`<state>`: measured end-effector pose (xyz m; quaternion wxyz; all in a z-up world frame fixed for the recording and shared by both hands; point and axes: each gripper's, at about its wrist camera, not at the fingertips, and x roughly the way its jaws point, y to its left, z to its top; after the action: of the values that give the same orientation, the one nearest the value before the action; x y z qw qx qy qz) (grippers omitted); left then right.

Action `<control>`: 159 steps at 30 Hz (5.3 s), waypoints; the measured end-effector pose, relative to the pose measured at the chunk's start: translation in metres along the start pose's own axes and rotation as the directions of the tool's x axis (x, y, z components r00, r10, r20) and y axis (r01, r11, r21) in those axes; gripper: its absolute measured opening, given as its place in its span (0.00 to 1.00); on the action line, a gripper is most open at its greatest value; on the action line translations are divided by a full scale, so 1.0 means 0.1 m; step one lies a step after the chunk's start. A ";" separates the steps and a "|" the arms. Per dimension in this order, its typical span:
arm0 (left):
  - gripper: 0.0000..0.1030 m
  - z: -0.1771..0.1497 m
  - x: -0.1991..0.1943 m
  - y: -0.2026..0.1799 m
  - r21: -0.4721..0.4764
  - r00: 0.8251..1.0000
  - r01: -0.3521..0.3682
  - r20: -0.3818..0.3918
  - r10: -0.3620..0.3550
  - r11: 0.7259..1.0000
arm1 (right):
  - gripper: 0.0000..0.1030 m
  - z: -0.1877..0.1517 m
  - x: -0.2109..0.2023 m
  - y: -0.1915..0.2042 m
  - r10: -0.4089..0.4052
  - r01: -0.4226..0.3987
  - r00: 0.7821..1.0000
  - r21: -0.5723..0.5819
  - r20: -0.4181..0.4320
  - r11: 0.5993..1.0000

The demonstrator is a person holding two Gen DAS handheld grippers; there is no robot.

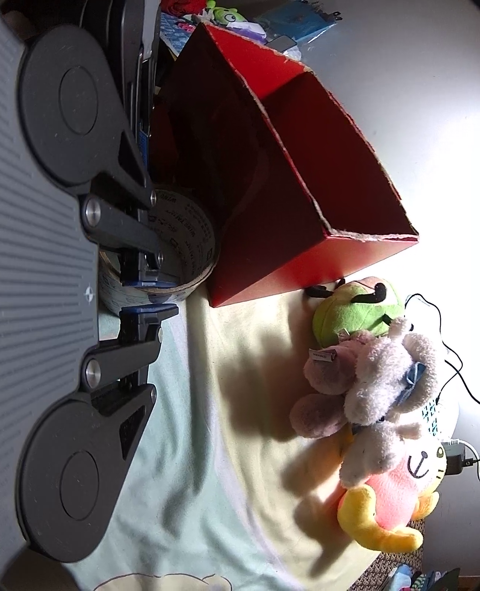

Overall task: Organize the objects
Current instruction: 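Lift the beige tape roll held in the right gripper, then carry the tape roll with the right gripper down into the red box, then open the right gripper to release the tape roll inside the box, then move the right gripper down to the brown pinecone beside the box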

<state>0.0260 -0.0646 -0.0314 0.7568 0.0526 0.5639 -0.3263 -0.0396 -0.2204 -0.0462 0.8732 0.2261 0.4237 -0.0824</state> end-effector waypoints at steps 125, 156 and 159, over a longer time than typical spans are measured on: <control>0.54 0.53 -1.01 0.40 -0.071 0.888 -0.369 0.268 0.374 0.927 | 0.20 0.62 -0.16 1.10 0.107 -0.058 0.974 -0.234 0.199 0.970; 0.63 0.07 -0.74 0.05 0.056 0.915 -0.363 0.210 0.344 0.930 | 0.21 0.24 -0.41 0.67 0.094 -0.081 0.988 -0.101 0.126 0.992; 0.63 0.04 -0.67 0.03 0.069 0.923 -0.352 0.192 0.334 0.933 | 0.22 0.19 -0.40 0.59 0.094 -0.085 0.991 -0.089 0.095 0.992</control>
<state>0.0209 -0.0348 0.0291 0.8456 0.1600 0.4590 -0.2207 -0.0313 -0.1794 0.0146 0.9048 0.2031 0.3725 -0.0361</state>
